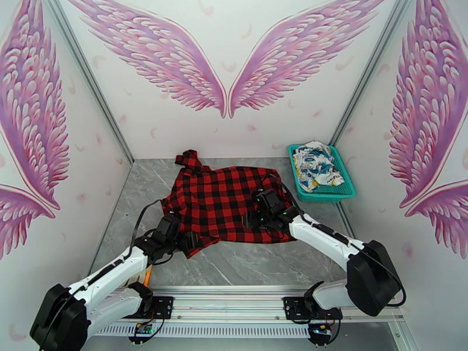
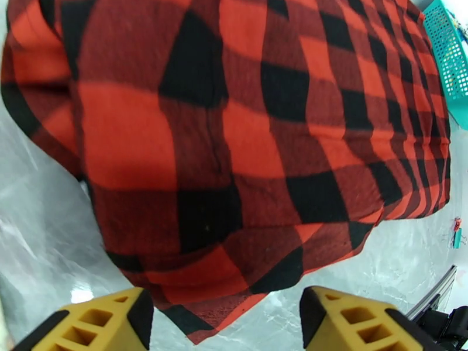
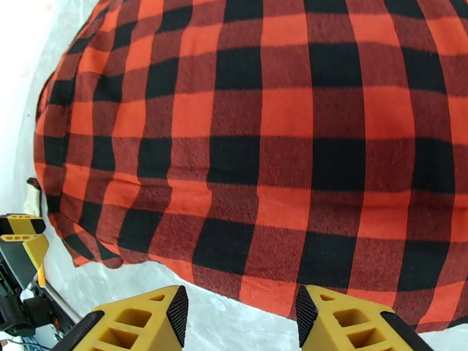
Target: Fold and stack the mixed laundry pile
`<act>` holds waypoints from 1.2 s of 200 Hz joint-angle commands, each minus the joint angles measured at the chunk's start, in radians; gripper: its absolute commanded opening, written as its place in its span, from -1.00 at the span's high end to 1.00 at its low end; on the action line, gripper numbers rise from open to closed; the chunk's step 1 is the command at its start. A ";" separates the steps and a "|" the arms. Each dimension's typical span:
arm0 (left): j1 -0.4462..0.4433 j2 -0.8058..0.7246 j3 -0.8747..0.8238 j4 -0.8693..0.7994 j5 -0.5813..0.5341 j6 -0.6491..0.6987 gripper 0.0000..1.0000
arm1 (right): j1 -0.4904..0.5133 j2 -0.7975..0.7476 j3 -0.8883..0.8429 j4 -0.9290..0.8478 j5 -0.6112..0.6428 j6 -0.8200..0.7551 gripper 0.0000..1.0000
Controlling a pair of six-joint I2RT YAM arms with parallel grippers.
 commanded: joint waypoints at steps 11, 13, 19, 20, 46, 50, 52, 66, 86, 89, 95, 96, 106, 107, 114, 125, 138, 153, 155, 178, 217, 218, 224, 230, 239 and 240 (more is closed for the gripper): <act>-0.043 0.096 -0.020 0.109 -0.054 -0.062 -0.44 | 0.038 -0.014 -0.016 0.018 0.041 0.038 -0.12; -0.044 0.104 -0.022 0.116 -0.054 -0.062 -0.44 | 0.041 -0.013 -0.015 0.018 0.042 0.039 -0.12; -0.048 0.126 -0.022 0.132 -0.053 -0.061 -0.43 | 0.049 -0.012 -0.014 0.018 0.046 0.041 -0.12; -0.049 0.129 -0.022 0.135 -0.054 -0.061 -0.43 | 0.049 -0.012 -0.013 0.018 0.046 0.041 -0.12; -0.054 0.246 -0.002 0.226 -0.080 -0.051 0.00 | 0.077 -0.005 -0.001 0.023 0.057 0.049 -0.11; -0.055 0.263 0.009 0.238 -0.077 -0.044 0.12 | 0.081 -0.003 0.003 0.023 0.058 0.049 -0.11; -0.054 0.274 0.015 0.244 -0.077 -0.041 0.19 | 0.082 -0.002 0.004 0.023 0.058 0.049 -0.12; -0.062 0.305 0.065 0.277 -0.070 -0.031 0.55 | 0.094 0.004 0.021 0.018 0.061 0.050 -0.12; -0.066 0.292 0.176 0.228 -0.069 0.004 0.91 | 0.106 -0.003 0.043 0.005 0.064 0.050 -0.11; -0.065 0.290 0.197 0.214 -0.070 0.013 0.95 | 0.109 -0.007 0.044 0.006 0.064 0.051 -0.11; -0.065 0.288 0.242 0.186 -0.074 0.030 1.00 | 0.110 -0.013 0.046 0.010 0.063 0.050 -0.11; -0.065 0.288 0.250 0.181 -0.075 0.034 1.00 | 0.110 -0.013 0.046 0.011 0.063 0.051 -0.11; -0.062 0.290 0.327 0.133 -0.080 0.069 1.00 | 0.111 -0.021 0.048 0.017 0.062 0.051 -0.11; -0.061 0.293 0.334 0.129 -0.080 0.072 1.00 | 0.111 -0.021 0.049 0.018 0.062 0.051 -0.11; -0.053 0.300 0.385 0.103 -0.079 0.100 1.00 | 0.111 -0.022 0.052 0.025 0.062 0.046 -0.11; -0.031 0.330 0.456 0.077 -0.068 0.137 1.00 | 0.111 -0.017 0.062 0.029 0.061 0.039 -0.11; 0.009 0.382 0.524 0.073 -0.037 0.168 1.00 | 0.111 -0.003 0.075 0.046 0.051 0.026 -0.10; 0.049 0.458 0.601 0.079 -0.001 0.196 1.00 | 0.116 0.019 0.081 0.087 0.024 0.011 -0.08; 0.055 0.470 0.611 0.081 0.004 0.201 1.00 | 0.117 0.023 0.081 0.093 0.022 0.009 -0.08; 0.123 0.614 0.721 0.119 0.066 0.218 1.00 | 0.128 0.064 0.083 0.163 -0.005 0.015 -0.08; 0.197 0.856 0.918 0.183 0.179 0.185 0.29 | 0.164 0.205 0.126 0.263 -0.024 0.043 -0.08; 0.198 0.859 0.921 0.183 0.180 0.186 0.27 | 0.164 0.209 0.129 0.265 -0.024 0.045 -0.08; 0.203 0.874 0.940 0.184 0.185 0.185 0.16 | 0.169 0.238 0.145 0.278 -0.031 0.046 -0.09; 0.207 0.883 0.954 0.184 0.187 0.184 0.06 | 0.175 0.266 0.164 0.293 -0.038 0.048 -0.10; 0.215 0.884 0.968 0.183 0.195 0.181 -0.03 | 0.182 0.303 0.196 0.306 -0.043 0.056 -0.11; 0.216 0.883 0.970 0.183 0.197 0.181 -0.05 | 0.183 0.306 0.198 0.308 -0.046 0.057 -0.11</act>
